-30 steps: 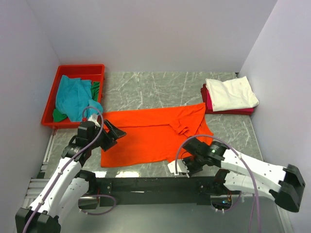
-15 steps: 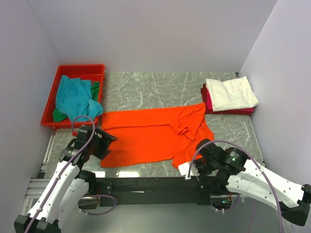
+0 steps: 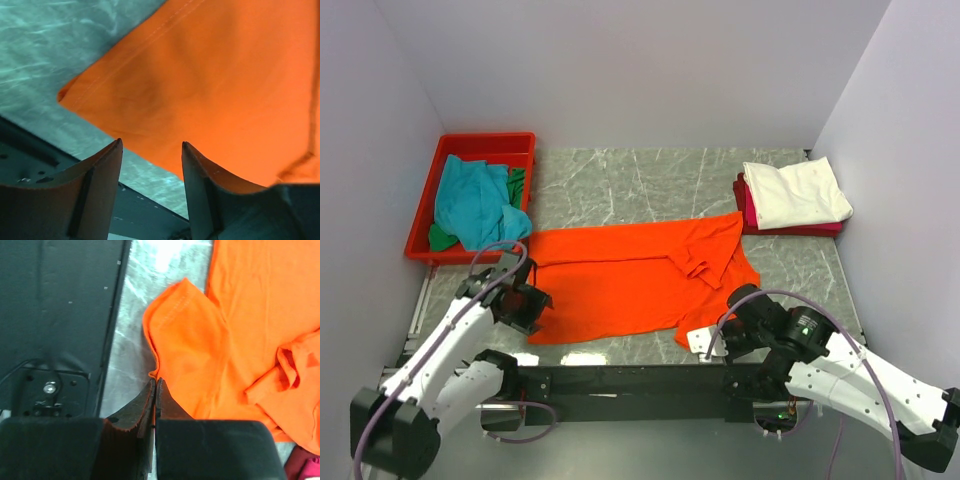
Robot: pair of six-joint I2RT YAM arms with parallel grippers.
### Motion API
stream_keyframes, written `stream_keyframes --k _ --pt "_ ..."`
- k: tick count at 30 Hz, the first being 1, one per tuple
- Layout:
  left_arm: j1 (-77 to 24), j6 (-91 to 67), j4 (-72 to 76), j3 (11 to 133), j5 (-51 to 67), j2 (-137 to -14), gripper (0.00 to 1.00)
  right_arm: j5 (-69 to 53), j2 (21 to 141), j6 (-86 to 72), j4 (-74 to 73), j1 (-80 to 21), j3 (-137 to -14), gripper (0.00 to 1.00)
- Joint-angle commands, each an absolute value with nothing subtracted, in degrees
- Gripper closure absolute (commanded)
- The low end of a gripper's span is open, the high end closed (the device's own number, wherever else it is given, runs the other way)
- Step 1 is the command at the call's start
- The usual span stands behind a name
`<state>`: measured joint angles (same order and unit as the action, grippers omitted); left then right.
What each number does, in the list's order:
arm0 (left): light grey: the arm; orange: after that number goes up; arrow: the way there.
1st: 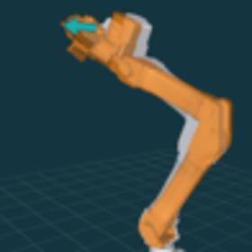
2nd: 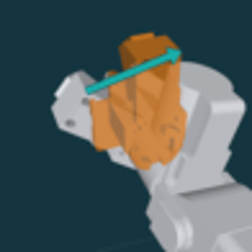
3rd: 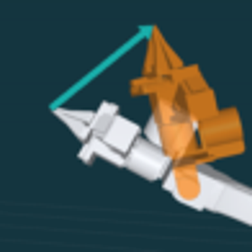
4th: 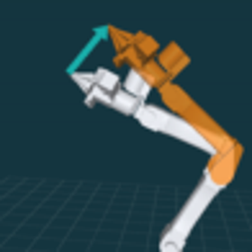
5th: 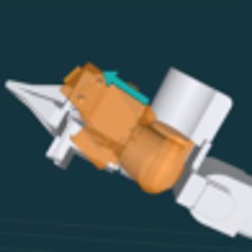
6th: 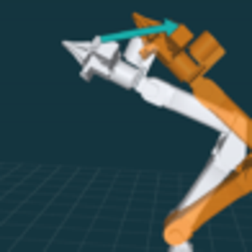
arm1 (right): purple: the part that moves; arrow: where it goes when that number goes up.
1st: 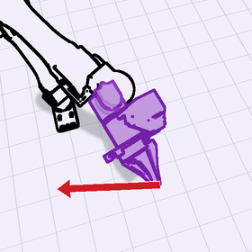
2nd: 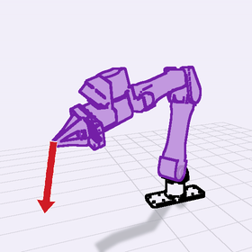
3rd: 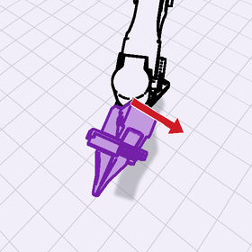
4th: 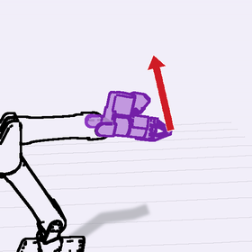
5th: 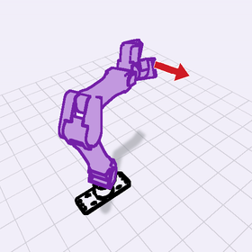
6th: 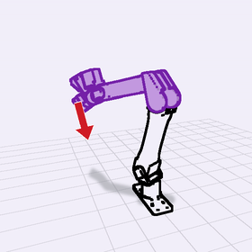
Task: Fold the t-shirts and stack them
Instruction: Fold the tshirt
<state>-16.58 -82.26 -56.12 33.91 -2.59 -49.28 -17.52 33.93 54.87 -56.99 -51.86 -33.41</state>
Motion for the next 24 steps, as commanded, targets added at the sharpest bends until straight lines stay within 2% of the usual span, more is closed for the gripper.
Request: stream_keyframes --k 1,9,15,24 --pt "-20.2 -86.0 -62.7 38.1 -7.5 -54.4 0.44 -16.3 33.9 53.9 -52.2 -50.9 -32.5 1.00" --pt "-21.8 -85.7 -69.0 38.9 -12.9 -61.8 0.45 -16.7 32.2 54.3 -52.1 -49.0 -31.9 1.00" --pt "-22.0 -87.3 -67.0 38.4 -14.2 -63.7 0.50 -16.7 31.9 54.1 -51.9 -48.4 -31.9 1.00" --pt "-23.6 -87.6 -65.3 39.0 -14.4 -68.4 0.51 -17.0 32.5 54.2 -52.1 -47.3 -32.2 1.00"
